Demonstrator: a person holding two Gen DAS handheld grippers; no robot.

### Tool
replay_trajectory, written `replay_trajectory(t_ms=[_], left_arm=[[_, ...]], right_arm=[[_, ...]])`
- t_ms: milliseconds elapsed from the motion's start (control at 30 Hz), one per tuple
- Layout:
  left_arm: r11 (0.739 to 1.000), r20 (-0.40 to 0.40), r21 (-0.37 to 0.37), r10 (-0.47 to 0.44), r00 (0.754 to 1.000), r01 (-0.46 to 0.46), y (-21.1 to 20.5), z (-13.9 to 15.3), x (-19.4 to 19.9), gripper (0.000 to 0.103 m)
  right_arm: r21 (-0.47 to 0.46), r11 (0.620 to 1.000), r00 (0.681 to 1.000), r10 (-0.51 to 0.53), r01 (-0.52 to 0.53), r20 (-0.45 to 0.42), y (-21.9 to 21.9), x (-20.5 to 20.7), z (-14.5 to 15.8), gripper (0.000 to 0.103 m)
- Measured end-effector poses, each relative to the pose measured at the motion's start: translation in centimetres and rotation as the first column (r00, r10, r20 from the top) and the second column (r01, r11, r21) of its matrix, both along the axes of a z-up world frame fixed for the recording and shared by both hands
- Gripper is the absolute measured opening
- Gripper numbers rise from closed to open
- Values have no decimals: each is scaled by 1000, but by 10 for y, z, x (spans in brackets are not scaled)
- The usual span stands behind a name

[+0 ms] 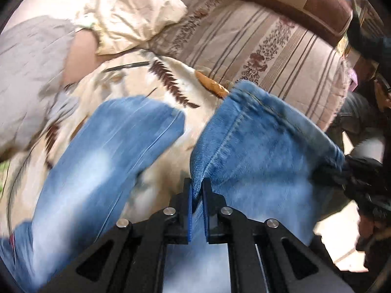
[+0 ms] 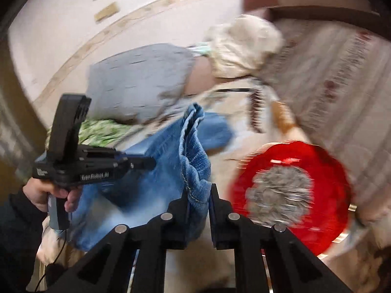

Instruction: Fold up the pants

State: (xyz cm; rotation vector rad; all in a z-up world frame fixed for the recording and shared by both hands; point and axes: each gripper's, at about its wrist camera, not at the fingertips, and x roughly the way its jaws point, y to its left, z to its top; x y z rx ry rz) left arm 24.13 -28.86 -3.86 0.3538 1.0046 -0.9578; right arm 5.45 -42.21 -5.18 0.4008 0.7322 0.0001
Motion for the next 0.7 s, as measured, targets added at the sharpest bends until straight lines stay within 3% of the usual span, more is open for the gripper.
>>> replay_trajectory(t_ms=[33, 67, 100, 167, 333, 433, 533, 567, 700], left_arm=[[1000, 2, 22, 17, 1000, -17, -10, -4, 5, 20], [998, -17, 40, 44, 999, -43, -16, -8, 8, 43], [996, -22, 47, 75, 997, -74, -15, -10, 11, 69], [988, 20, 20, 150, 988, -151, 4, -2, 8, 83], [963, 116, 63, 252, 961, -261, 93, 10, 2, 83], [924, 161, 111, 346, 924, -366, 175, 21, -16, 83], [855, 205, 169, 456, 866, -490, 265, 32, -44, 83], [820, 218, 195, 499, 839, -538, 301, 37, -58, 83], [707, 240, 253, 616, 750, -661, 401, 46, -108, 87]], right_arm=[[-10, 999, 999, -34, 34, -38, -7, 0, -3, 23], [-41, 996, 994, -77, 74, -79, -12, -1, -4, 39], [-70, 992, 990, -107, 101, -88, -16, -5, -3, 68], [-100, 986, 989, -138, 133, -47, -21, -17, 4, 88], [-129, 991, 999, -41, 42, 17, 2, -23, 23, 89], [-126, 988, 995, 90, -85, 32, 43, -15, 28, 89], [-135, 960, 966, 255, -247, 47, 108, 1, 28, 89], [-131, 949, 955, 295, -287, 46, 125, 7, 27, 89], [-85, 865, 865, 500, -495, 50, 219, 28, 17, 89]])
